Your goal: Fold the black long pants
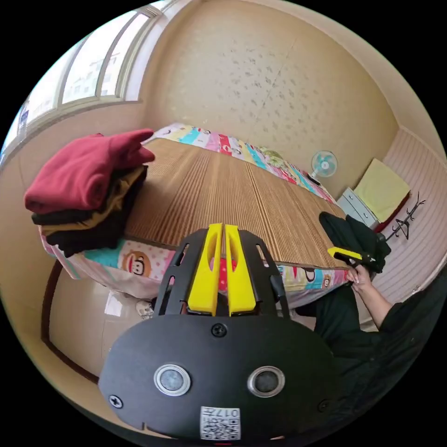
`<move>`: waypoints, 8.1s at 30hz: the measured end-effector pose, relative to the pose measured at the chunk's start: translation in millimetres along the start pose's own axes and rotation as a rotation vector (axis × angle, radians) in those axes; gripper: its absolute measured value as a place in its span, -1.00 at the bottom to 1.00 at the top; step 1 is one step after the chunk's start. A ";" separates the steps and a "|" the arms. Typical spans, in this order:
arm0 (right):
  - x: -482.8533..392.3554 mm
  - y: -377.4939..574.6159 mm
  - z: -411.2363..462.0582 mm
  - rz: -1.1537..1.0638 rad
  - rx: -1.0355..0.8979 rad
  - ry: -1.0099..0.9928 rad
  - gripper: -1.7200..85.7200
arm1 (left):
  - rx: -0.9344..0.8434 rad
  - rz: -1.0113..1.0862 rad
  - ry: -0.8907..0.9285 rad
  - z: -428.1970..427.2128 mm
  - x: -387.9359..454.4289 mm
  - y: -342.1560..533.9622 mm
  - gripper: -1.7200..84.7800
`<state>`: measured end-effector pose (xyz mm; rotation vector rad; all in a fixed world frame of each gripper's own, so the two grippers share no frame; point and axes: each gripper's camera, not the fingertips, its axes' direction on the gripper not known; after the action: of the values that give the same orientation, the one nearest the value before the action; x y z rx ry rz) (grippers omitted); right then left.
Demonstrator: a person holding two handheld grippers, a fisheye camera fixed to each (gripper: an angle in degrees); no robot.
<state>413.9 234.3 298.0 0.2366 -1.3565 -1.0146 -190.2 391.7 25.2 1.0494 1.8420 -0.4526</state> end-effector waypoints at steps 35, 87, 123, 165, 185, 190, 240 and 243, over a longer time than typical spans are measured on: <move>89.0 -244.7 -173.0 0.076 0.424 0.182 -0.88 | -0.017 0.084 0.570 52.3 89.6 62.7 -0.87; -172.6 -426.3 -158.9 -0.098 0.406 -0.672 -0.89 | 0.181 0.469 0.111 155.5 328.6 13.2 -0.70; -204.4 -304.2 -403.7 -0.024 1.101 -0.273 -0.86 | 0.566 0.495 0.818 -199.3 266.5 -47.8 -0.85; 39.0 -63.5 6.5 0.614 -0.027 -0.116 -0.71 | -0.442 -0.149 0.281 308.6 -32.7 23.4 -0.83; -19.5 -30.6 -115.9 0.221 0.014 -0.263 -0.91 | -0.395 -0.045 0.667 189.3 -0.6 31.8 -0.65; -78.6 -65.2 -57.5 0.091 -0.031 -0.330 -0.90 | -0.516 0.110 0.729 228.6 79.7 -21.7 -0.54; 68.6 -298.4 143.0 0.229 0.030 -0.147 -0.77 | -0.439 -0.300 0.683 100.2 -172.9 86.8 -0.64; 44.7 -195.6 113.9 0.228 -0.030 -0.154 -0.77 | -0.386 -0.265 0.544 87.6 -163.8 73.2 -0.63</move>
<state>218.1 135.0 227.2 -0.0207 -1.4692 -0.8742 -50.7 296.8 132.0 0.7026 2.4425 0.0596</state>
